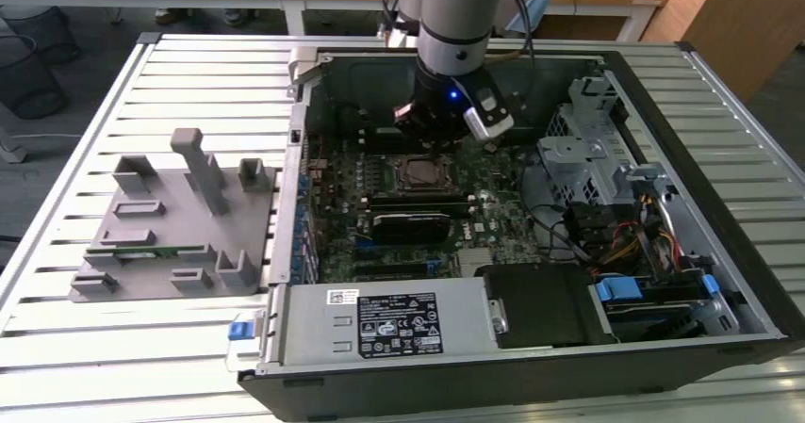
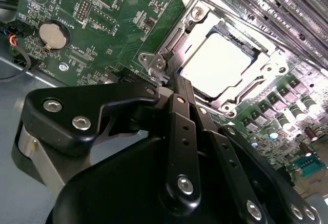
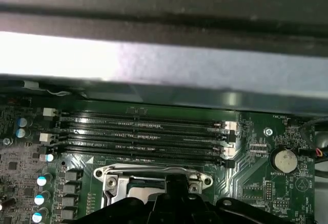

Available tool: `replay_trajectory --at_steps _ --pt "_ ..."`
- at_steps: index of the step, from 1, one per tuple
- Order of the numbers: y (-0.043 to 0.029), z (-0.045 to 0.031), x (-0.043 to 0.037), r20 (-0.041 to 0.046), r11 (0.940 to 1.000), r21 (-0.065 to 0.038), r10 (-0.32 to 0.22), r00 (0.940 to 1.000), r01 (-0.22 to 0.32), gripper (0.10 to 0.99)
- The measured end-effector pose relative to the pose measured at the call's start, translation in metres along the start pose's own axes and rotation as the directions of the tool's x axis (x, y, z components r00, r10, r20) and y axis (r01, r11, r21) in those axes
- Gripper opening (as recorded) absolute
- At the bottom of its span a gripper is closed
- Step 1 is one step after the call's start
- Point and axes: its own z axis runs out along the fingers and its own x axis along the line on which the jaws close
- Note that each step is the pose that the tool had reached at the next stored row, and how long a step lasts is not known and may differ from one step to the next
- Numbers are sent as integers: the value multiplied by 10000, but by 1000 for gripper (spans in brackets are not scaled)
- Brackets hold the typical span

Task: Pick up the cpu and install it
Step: 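Install the second cpu locking lever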

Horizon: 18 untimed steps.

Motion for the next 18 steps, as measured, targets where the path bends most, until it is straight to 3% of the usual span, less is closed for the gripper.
replay_trajectory --at_steps 6,11,18 --pt "-65 -7 3 0 10000 0 0 10000 0 106" --pt "-74 -22 4 0 10000 1 1 10000 -1 106" --pt "-56 -197 0 0 10000 2 0 10000 0 106"
